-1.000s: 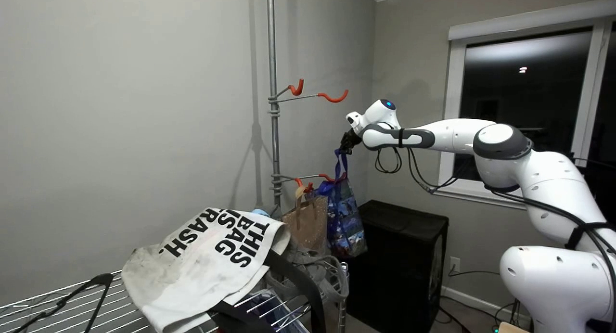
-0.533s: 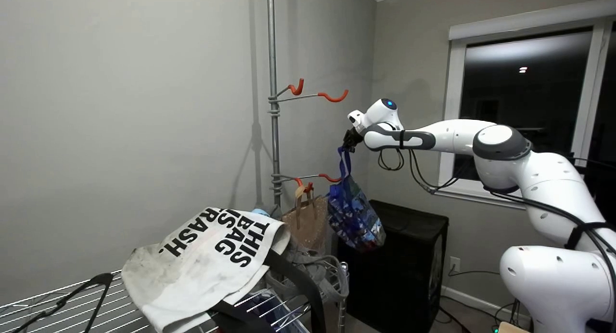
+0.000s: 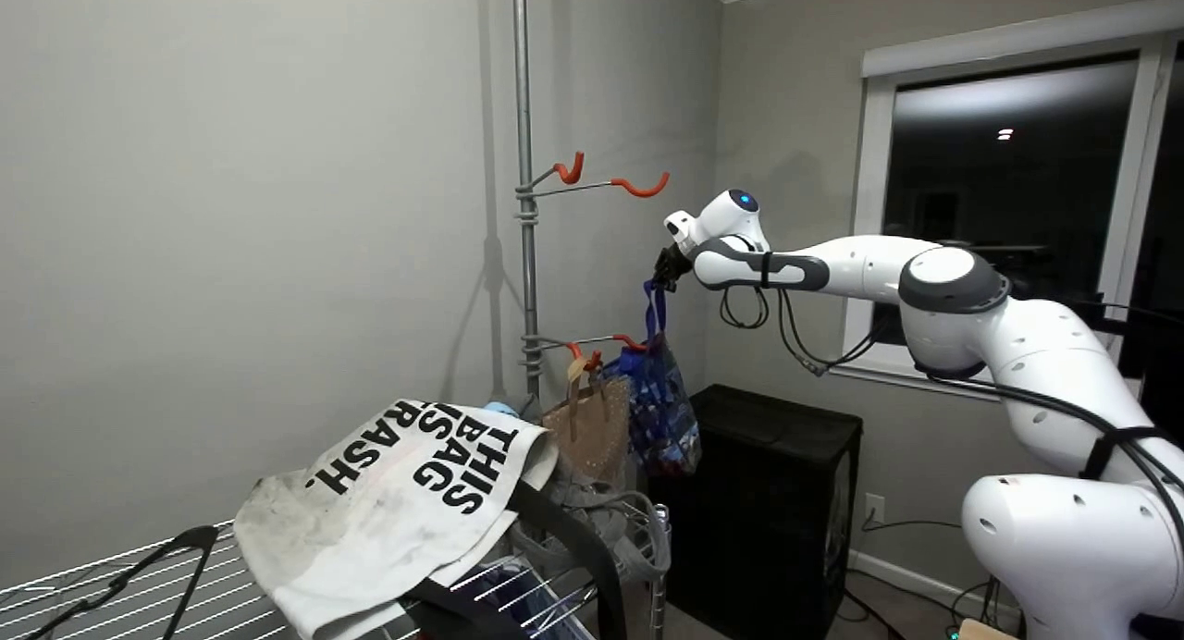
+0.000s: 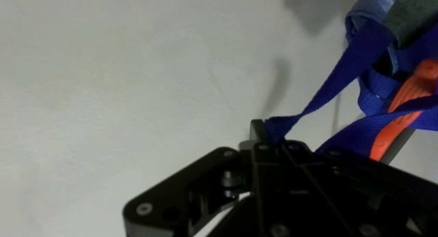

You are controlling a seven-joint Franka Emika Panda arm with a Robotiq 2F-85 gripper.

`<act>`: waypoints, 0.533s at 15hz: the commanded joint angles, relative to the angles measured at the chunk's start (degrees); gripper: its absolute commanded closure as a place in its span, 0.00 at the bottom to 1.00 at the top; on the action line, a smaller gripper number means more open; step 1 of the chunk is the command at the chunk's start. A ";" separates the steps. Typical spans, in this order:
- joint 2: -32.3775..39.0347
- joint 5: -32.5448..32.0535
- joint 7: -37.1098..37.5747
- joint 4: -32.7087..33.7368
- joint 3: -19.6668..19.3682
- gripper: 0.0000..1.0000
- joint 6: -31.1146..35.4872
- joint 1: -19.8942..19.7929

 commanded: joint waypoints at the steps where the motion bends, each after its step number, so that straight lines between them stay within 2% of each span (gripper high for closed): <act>1: -2.21 -0.05 -1.23 2.86 2.34 1.00 -1.19 1.95; 4: -2.12 0.46 -2.05 1.46 4.98 1.00 -0.87 1.21; 8: -0.04 2.31 -3.79 -5.57 10.98 1.00 -0.01 -4.17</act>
